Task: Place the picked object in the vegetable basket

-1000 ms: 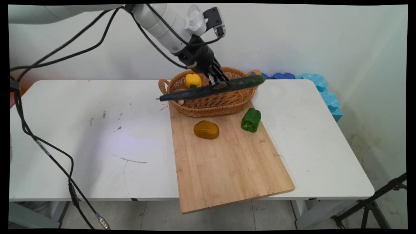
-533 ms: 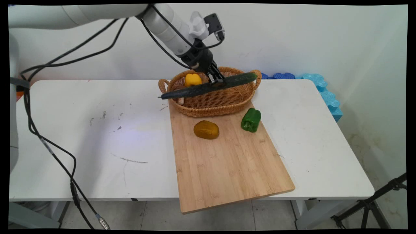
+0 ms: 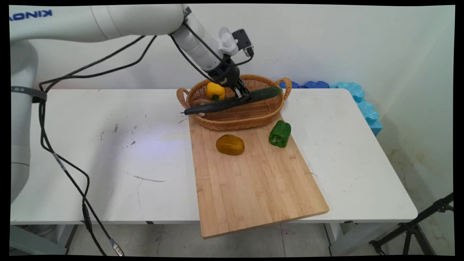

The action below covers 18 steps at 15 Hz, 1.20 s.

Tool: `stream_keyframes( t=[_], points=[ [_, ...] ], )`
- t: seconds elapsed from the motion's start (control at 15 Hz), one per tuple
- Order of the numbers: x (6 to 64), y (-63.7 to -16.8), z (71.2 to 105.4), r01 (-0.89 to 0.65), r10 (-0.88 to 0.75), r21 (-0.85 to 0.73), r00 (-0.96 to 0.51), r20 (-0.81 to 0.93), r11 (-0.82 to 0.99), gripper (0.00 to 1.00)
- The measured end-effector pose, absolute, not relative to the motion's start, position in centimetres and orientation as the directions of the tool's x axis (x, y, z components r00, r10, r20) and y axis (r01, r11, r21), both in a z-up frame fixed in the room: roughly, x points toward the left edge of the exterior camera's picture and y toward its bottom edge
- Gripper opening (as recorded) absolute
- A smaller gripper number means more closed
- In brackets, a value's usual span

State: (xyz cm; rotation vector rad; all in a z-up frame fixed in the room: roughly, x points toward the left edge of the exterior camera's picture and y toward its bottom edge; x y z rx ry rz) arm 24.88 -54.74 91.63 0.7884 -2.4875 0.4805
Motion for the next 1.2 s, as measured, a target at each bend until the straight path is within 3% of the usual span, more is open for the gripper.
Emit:
stream_keyframes(
  t=[0.67, 0.73, 1.2],
  points=[
    [24.3, -56.1, 88.9, -0.619, -0.46, -0.177, -0.718, 0.523, 0.765, 0.0],
    [24.3, -56.1, 88.7, -0.619, -0.46, -0.178, -0.718, 0.522, 0.765, 1.0],
    [24.2, -56.3, 88.0, -0.621, -0.459, -0.179, -0.716, 0.526, 0.763, 1.0]
  ],
)
